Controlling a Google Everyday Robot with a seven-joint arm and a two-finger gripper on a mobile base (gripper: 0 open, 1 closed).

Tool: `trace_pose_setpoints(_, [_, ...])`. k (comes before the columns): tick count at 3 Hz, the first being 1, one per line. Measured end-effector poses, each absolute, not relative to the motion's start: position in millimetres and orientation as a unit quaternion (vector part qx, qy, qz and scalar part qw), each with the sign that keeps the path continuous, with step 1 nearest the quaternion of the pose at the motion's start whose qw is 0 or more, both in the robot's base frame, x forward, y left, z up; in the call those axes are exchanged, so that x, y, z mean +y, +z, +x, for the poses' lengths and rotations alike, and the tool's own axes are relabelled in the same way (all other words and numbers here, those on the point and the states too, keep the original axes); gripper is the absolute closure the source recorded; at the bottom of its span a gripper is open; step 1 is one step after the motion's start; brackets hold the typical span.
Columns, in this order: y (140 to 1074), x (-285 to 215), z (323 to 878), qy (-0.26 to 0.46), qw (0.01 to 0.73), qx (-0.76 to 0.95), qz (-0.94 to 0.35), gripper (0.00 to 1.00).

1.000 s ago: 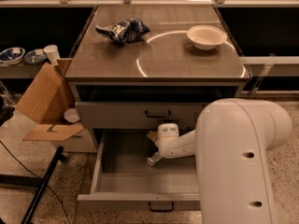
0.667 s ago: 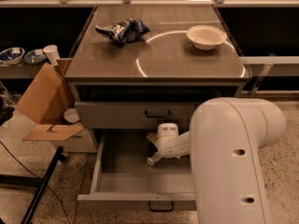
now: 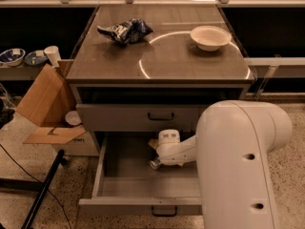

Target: Pick redbull can from middle drawer and place on counter

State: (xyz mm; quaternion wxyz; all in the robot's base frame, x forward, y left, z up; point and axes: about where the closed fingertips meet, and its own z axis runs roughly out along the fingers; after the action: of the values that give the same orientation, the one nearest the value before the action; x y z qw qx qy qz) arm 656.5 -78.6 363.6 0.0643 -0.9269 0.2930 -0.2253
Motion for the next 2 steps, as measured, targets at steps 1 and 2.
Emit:
trace_pose_setpoints(1, [360.3, -75.9, 651.8, -0.219, 0.06, 0.293, -0.929, 0.18])
trace_pose_setpoints(2, [359.6, -75.4, 648.9, -0.214, 0.056, 0.296, -0.929, 0.41])
